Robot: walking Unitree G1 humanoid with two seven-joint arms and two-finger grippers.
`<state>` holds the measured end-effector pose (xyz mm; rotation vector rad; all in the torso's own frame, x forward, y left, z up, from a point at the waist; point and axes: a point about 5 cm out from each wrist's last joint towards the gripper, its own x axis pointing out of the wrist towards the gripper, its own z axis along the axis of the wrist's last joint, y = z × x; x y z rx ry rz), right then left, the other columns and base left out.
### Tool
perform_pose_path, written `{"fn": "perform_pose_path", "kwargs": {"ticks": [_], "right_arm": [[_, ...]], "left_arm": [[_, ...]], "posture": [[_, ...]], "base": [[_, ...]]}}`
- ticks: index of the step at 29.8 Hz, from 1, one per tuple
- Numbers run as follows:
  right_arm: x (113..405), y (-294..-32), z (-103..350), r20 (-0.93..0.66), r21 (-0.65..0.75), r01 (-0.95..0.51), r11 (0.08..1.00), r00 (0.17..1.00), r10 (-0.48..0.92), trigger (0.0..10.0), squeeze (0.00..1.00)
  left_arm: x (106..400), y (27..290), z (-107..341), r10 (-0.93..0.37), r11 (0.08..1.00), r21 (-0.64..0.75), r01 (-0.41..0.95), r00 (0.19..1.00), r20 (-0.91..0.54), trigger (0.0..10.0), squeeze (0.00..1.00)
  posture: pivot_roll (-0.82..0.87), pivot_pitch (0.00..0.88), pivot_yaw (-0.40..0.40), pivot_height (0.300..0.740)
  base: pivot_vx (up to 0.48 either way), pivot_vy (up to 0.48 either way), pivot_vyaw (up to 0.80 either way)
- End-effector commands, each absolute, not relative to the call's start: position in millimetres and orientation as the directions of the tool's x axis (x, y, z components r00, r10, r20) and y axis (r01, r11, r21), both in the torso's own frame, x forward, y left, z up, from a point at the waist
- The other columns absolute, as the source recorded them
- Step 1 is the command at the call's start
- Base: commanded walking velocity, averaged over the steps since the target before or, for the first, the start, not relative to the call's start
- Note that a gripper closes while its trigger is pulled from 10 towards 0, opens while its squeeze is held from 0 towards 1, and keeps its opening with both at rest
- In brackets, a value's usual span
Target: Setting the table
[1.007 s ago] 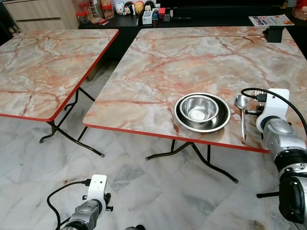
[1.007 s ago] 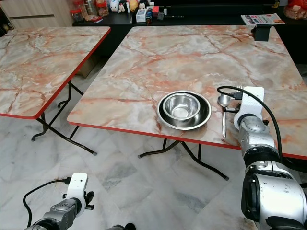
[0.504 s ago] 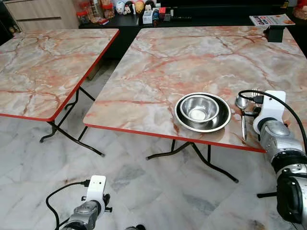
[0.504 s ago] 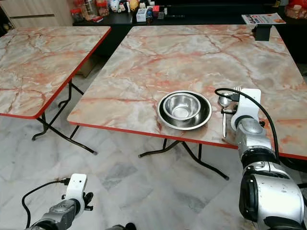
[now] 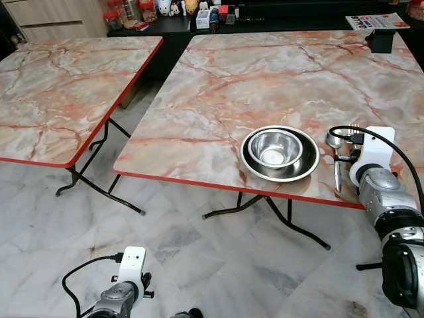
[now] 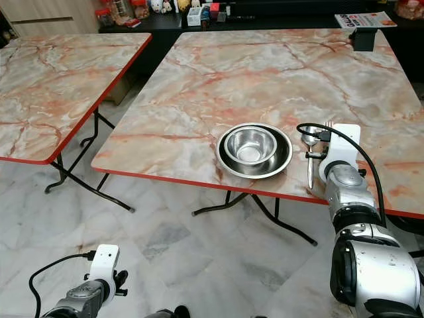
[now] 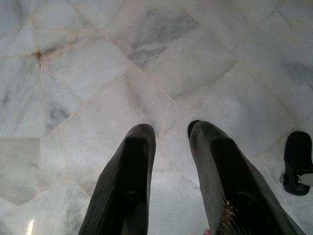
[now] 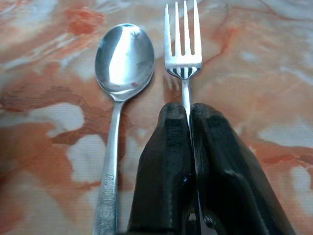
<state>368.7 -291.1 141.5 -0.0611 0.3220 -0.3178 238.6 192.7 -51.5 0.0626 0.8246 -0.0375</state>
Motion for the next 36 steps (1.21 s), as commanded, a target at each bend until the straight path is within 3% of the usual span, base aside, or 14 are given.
{"fn": "perform_pose_path", "kwargs": {"ticks": [1,31,32,33,35,36], "right_arm": [[371.5,-292.2,149.2,-0.278,-0.113,0.304,0.946,0.904,-0.324,10.0,0.0],[366.1,-290.5,134.3,-0.316,-0.109,0.309,0.945,0.89,-0.327,10.0,0.0],[366.1,-290.6,134.1,-0.317,-0.107,0.309,0.945,0.89,-0.327,10.0,0.59],[366.1,-290.6,134.2,-0.316,-0.106,0.309,0.945,0.89,-0.327,10.0,0.82],[366.0,-290.6,134.1,-0.316,-0.104,0.309,0.945,0.891,-0.326,10.0,1.0],[366.0,-290.6,134.0,-0.316,-0.104,0.309,0.946,0.891,-0.325,10.0,1.0]], "left_arm": [[234.3,201.3,-52.8,0.009,0.996,0.063,0.056,0.671,-0.741,10.0,0.0],[235.3,200.8,-52.3,0.008,0.996,0.064,0.059,0.672,-0.741,10.0,0.0],[235.0,201.2,-52.4,0.008,0.996,0.065,0.06,0.671,-0.741,10.0,0.0],[235.1,201.3,-52.3,0.008,0.996,0.066,0.061,0.671,-0.741,10.0,0.0],[235.1,201.3,-52.3,0.008,0.996,0.066,0.061,0.671,-0.741,10.0,0.0],[235.0,201.2,-52.4,0.008,0.996,0.066,0.061,0.671,-0.741,10.0,0.0]], "posture": [[-0.04,0.13,0.126,0.74],[-0.04,0.128,0.126,0.74],[-0.03,0.129,0.128,0.74],[-0.03,0.128,0.127,0.74],[-0.03,0.128,0.127,0.74],[-0.03,0.128,0.127,0.74]], "base": [[0.0,0.0,0.0],[0.0,0.0,0.0],[0.0,0.0,0.0],[0.0,0.0,0.0],[0.0,0.0,0.0],[0.0,0.0,0.0]]}}
